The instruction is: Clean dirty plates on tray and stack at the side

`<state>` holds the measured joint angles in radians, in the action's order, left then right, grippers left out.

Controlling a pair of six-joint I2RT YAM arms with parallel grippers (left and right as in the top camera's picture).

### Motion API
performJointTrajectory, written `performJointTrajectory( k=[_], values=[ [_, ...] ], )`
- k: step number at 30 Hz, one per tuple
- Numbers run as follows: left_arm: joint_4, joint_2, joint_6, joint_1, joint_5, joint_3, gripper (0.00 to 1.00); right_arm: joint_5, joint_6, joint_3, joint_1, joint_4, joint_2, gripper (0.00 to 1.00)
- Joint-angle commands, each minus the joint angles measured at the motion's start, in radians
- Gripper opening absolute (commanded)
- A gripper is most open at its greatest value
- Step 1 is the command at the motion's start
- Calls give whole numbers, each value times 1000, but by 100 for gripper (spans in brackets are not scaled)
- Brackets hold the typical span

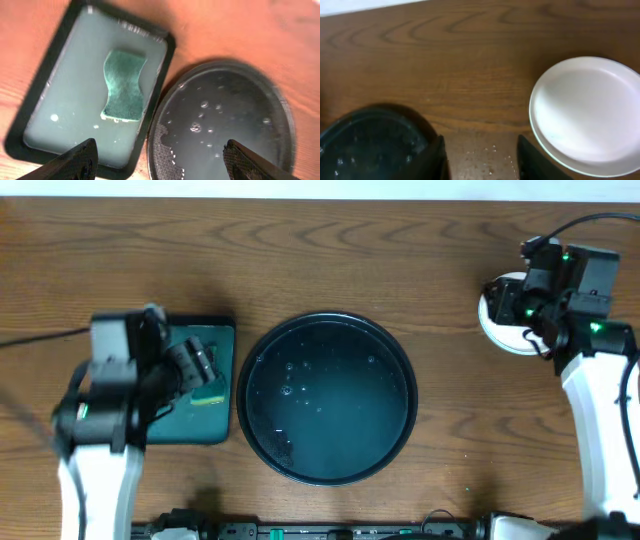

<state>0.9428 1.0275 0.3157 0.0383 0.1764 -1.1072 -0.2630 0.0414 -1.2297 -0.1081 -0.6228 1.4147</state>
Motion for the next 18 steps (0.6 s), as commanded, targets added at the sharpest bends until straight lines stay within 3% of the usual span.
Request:
performJointTrajectory(
  k=[1,2,10,18],
  values=[
    [15,-146,-58,0,-16,-2,81,87,-24,-15,46,-19,-20,83],
    [23,-189,-61,0,-16,-2,81,92,-24,-15,57,-25,-20,99],
    [89,-463,-60,0,-16,-1,81,109,-24,-13,76,-47,-15,99],
    [114,-518,-60,0,-16,-1,81,109,-24,-13,76,-89,-15,99]
  ],
)
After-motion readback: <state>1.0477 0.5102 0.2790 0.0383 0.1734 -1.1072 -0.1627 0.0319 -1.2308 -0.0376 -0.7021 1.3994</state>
